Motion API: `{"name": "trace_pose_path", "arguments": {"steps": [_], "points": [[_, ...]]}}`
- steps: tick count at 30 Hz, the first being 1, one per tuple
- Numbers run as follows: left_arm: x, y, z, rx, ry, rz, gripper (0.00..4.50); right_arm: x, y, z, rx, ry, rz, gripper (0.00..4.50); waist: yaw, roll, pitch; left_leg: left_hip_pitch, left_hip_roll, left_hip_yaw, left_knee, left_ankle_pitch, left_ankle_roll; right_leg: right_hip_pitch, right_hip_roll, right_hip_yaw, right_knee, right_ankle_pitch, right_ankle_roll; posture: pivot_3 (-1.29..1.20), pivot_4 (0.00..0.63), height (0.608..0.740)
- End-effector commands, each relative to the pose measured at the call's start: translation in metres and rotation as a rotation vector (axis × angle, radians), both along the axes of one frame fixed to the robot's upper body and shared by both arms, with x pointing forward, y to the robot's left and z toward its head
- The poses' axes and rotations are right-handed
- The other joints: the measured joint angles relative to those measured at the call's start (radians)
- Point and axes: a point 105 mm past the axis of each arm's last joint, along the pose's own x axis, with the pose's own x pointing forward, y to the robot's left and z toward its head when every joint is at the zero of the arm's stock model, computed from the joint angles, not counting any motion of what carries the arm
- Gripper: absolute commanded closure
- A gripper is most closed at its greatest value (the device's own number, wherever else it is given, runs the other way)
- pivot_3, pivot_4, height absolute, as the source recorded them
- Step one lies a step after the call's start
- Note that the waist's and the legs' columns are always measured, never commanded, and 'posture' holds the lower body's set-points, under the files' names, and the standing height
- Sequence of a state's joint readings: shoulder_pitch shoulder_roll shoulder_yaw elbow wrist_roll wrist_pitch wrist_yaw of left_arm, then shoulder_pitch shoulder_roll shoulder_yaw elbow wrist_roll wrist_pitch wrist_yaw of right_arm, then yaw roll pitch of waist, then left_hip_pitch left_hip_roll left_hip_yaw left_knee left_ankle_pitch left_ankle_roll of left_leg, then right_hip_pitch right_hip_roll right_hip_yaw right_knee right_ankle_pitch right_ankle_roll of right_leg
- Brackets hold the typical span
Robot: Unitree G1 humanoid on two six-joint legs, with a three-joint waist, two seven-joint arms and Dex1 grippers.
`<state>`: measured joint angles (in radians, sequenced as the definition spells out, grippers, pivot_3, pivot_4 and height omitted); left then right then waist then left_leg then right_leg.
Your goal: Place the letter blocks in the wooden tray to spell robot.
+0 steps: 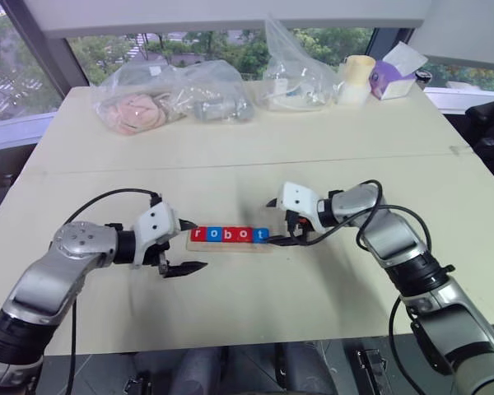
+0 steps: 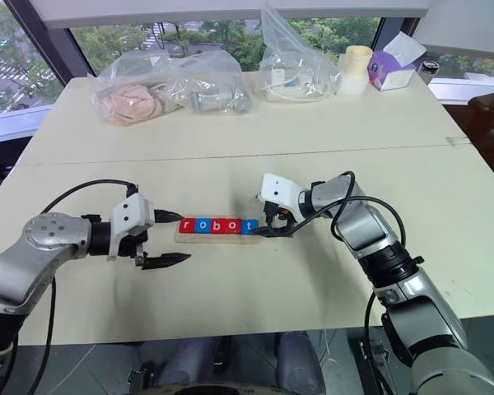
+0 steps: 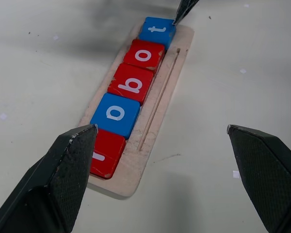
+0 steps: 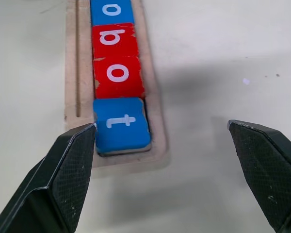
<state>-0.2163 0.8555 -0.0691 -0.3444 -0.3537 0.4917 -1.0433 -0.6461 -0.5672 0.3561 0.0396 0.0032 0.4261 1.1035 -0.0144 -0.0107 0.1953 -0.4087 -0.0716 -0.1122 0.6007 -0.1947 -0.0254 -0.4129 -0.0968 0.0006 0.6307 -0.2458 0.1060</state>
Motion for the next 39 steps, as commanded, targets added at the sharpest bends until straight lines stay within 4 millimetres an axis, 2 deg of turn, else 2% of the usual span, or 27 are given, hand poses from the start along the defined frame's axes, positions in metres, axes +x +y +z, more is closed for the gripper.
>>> {"name": "trace_pose_path", "arguments": {"steps": [1,6,15,20,25,27,29,33,39], "points": [[0.002,-0.005,0.006,0.001,-0.029,-0.025,0.00,-0.002,0.011,0.008,0.019,-0.050,0.035,0.07,0.000,0.000,0.000,0.000,0.000,0.000,0.000,0.000,0.000,0.000,0.000,0.000,0.000,0.000,0.000,0.00,0.150,0.740],[0.005,-0.006,0.007,0.003,-0.033,-0.028,0.00,0.011,0.012,0.005,-0.005,-0.102,0.015,0.07,-0.002,0.000,0.000,0.000,0.000,0.000,0.000,0.000,0.000,0.000,0.000,0.000,0.000,0.000,0.000,0.00,0.150,0.740],[0.002,-0.005,0.009,0.000,-0.029,-0.020,0.00,-0.004,0.024,0.033,0.147,-0.064,0.063,0.07,-0.002,0.000,0.000,0.000,0.000,0.000,0.000,0.000,0.000,0.000,0.000,0.000,0.000,0.000,0.000,0.00,0.150,0.740],[0.002,-0.002,0.012,-0.014,-0.025,-0.002,0.00,0.004,0.005,0.035,0.114,-0.126,-0.022,0.07,0.000,0.000,0.000,0.000,0.000,0.000,0.000,0.000,0.000,0.000,0.000,0.000,0.000,0.000,0.000,0.00,0.150,0.740],[0.003,0.003,0.011,-0.021,-0.014,0.014,0.00,0.011,-0.011,0.026,0.064,-0.169,-0.096,0.07,0.001,0.000,0.000,0.000,0.000,0.000,0.000,0.000,0.000,0.000,0.000,0.000,0.000,0.000,0.000,0.00,0.150,0.740],[0.004,0.006,0.017,-0.082,0.009,0.046,0.00,0.011,-0.016,0.020,0.056,-0.177,-0.126,0.07,-0.002,0.000,0.000,0.000,0.000,0.000,0.000,0.000,0.000,0.000,0.000,0.000,0.000,0.000,0.000,0.00,0.150,0.740],[0.003,0.012,0.024,-0.140,0.030,0.080,0.00,0.009,-0.017,0.024,0.113,-0.162,-0.161,0.07,-0.002,0.000,0.000,0.000,0.000,0.000,0.000,0.000,0.000,0.000,0.000,0.000,0.000,0.000,0.000,0.00,0.150,0.740],[-0.003,0.030,0.031,-0.269,0.084,0.180,0.00,-0.001,-0.020,0.045,0.334,-0.088,-0.231,0.07,-0.003,0.000,0.000,0.000,0.000,-0.001,0.000,0.000,0.000,0.000,0.000,0.000,0.000,0.000,0.000,0.00,0.150,0.740],[-0.019,0.060,0.016,-0.282,0.122,0.355,0.00,-0.030,-0.031,0.034,0.448,0.047,-0.306,0.07,0.004,0.000,0.000,0.000,0.000,-0.001,0.000,0.000,0.000,0.000,-0.001,0.000,0.000,-0.001,-0.002,0.00,0.150,0.740]]}}
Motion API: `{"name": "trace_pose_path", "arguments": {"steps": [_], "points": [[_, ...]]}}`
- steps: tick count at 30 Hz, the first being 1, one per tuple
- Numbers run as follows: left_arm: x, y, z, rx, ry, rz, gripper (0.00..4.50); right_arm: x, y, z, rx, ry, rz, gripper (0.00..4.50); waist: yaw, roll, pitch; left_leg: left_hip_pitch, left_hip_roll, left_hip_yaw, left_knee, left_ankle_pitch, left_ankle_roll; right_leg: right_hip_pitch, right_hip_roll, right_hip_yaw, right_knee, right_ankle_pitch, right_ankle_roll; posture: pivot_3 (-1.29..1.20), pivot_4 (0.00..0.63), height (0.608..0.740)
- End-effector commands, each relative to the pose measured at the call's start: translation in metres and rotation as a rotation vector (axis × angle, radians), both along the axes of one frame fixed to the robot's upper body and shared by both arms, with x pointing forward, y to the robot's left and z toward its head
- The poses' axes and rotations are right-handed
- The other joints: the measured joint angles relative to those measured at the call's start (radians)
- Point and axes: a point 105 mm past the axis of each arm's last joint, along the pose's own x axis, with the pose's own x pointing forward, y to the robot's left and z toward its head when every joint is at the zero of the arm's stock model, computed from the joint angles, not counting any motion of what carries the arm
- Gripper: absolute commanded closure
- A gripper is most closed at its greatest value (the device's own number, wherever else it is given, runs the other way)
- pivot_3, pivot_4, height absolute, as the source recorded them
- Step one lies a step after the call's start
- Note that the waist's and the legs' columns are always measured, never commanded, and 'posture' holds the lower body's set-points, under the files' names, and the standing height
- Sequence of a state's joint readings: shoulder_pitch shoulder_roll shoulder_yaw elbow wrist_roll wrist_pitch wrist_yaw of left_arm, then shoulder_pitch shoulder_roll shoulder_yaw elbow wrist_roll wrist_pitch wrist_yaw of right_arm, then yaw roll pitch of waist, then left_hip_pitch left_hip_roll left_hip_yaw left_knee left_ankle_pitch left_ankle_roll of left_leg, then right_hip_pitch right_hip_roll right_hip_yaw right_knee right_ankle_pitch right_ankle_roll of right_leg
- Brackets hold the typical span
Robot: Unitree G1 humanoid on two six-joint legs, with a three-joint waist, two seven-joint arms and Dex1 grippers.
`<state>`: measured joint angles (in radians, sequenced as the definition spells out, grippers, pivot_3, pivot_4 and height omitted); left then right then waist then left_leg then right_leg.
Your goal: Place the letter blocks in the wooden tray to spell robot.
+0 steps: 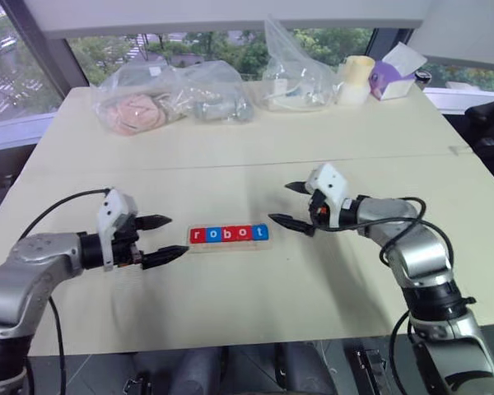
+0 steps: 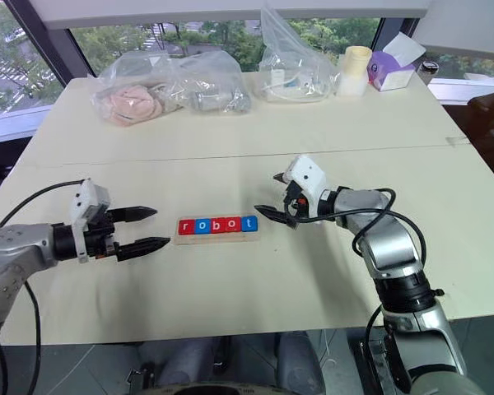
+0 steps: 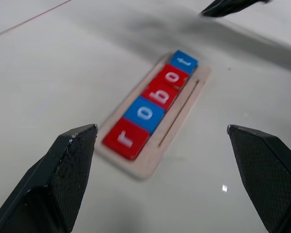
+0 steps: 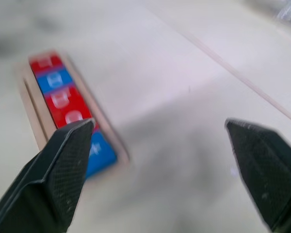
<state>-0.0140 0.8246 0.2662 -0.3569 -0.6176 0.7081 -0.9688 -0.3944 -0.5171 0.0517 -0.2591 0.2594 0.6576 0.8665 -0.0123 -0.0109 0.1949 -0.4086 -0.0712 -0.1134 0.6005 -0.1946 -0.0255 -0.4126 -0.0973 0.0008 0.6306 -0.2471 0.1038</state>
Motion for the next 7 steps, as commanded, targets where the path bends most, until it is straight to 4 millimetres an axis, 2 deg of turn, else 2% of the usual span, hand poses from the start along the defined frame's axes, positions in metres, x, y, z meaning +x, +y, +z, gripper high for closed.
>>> {"name": "trace_pose_path", "arguments": {"steps": [1,4,7], "points": [[-0.011,0.013,0.007,-0.004,-0.028,0.073,0.00,-0.017,-0.008,0.009,0.064,0.026,-0.022,0.07,0.002,0.000,0.000,0.000,0.000,0.000,0.000,0.000,0.000,0.000,0.000,0.000,0.000,-0.001,-0.001,0.00,0.150,0.740],[-0.025,0.020,-0.001,-0.030,0.000,0.138,0.00,-0.026,-0.026,0.008,0.098,0.084,-0.094,0.07,0.002,0.000,0.000,0.000,0.000,0.001,0.000,0.000,0.000,0.000,-0.002,0.001,0.000,-0.001,-0.002,0.00,0.150,0.740],[-0.034,0.022,-0.005,-0.062,0.004,0.186,0.00,-0.035,-0.033,0.006,0.103,0.123,-0.114,0.07,0.003,0.000,0.000,0.000,0.000,0.001,0.001,0.000,0.000,0.000,-0.003,0.001,-0.001,-0.001,-0.002,0.00,0.150,0.740]]}}
